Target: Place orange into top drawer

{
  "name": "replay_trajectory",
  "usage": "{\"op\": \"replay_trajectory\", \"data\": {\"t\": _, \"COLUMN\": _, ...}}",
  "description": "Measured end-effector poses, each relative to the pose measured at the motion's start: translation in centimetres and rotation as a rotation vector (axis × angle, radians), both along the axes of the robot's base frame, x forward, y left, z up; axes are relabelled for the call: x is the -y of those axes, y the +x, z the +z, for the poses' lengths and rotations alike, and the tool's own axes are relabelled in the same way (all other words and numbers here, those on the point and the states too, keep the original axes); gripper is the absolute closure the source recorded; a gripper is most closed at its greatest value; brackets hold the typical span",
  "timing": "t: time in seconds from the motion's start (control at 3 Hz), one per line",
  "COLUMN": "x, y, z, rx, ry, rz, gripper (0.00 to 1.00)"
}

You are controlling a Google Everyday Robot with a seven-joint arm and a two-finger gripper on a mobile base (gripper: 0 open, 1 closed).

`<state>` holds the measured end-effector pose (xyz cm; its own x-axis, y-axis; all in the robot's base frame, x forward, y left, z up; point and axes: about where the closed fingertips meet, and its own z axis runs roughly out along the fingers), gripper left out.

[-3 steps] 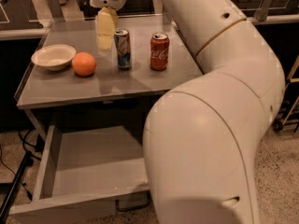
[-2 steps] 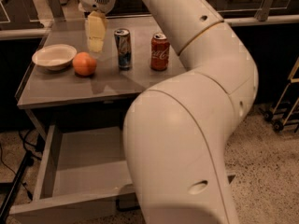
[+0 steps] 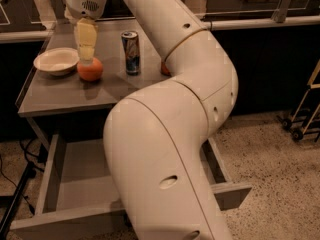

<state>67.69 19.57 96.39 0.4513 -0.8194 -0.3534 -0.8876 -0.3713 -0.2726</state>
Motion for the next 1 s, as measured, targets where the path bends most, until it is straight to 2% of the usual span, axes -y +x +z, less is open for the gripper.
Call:
{"op": "replay_trajectory", "data": {"t": 0.33, "x": -0.8, "y": 0.8, "z": 0.1, "rx": 0.022, "ry": 0.028, "rz": -0.009, "gripper": 0.00}}
{"op": "replay_trajectory", "data": {"t": 0.67, "x": -0.3, "y": 1.9, "z": -2.3, "rx": -0.023, "ry": -0.011, "rz": -0.061, "gripper": 0.00}}
{"op": "replay_trajectory", "data": {"t": 1.0, "x": -1.1, "y": 3.7, "z": -6.4, "rx": -0.075, "ry": -0.020, "rz": -0.100, "gripper": 0.00}}
